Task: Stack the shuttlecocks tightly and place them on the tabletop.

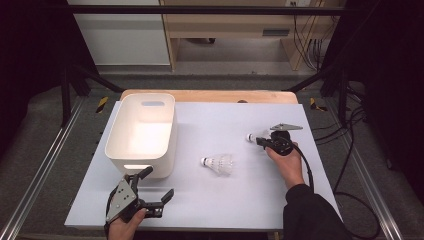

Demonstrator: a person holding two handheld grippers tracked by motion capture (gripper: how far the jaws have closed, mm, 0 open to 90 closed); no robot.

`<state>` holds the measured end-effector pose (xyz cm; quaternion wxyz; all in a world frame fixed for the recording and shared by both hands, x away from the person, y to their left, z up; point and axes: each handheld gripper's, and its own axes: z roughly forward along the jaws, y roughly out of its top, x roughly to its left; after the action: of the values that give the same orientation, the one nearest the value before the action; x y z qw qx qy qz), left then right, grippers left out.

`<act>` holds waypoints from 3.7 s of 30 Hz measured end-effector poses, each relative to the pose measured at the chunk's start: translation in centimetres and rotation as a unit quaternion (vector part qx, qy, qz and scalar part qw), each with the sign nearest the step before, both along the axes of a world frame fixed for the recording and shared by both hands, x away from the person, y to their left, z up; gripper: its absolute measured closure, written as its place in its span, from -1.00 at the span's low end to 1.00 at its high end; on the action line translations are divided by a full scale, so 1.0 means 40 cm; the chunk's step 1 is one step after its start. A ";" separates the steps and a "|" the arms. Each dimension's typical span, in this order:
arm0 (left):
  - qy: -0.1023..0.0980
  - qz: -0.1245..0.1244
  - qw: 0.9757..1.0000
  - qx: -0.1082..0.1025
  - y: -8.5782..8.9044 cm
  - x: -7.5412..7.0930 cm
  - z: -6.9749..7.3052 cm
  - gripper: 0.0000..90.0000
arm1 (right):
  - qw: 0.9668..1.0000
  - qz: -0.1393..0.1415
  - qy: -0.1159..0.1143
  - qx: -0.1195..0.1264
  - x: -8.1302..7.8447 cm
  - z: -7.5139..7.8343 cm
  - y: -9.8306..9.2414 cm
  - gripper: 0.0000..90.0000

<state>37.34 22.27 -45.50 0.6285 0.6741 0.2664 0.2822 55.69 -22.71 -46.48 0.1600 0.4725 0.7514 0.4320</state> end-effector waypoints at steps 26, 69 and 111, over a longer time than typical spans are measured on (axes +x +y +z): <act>0.000 0.003 1.000 -0.002 0.002 0.000 0.000 -0.92 | 0.998 0.030 -0.020 0.043 -0.131 0.062 -0.004 1.00; -0.002 0.004 1.000 -0.001 0.003 0.002 0.000 -0.92 | 0.994 0.090 -0.010 0.068 -0.234 0.058 0.089 1.00; -0.003 0.006 1.000 -0.001 0.005 0.001 0.001 -0.92 | 0.991 0.107 -0.004 0.074 -0.229 0.038 0.138 1.00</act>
<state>37.39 22.48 -45.47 0.6280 0.6715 0.2686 0.2874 46.52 -17.17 -44.97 0.0803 0.3980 0.7630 0.5031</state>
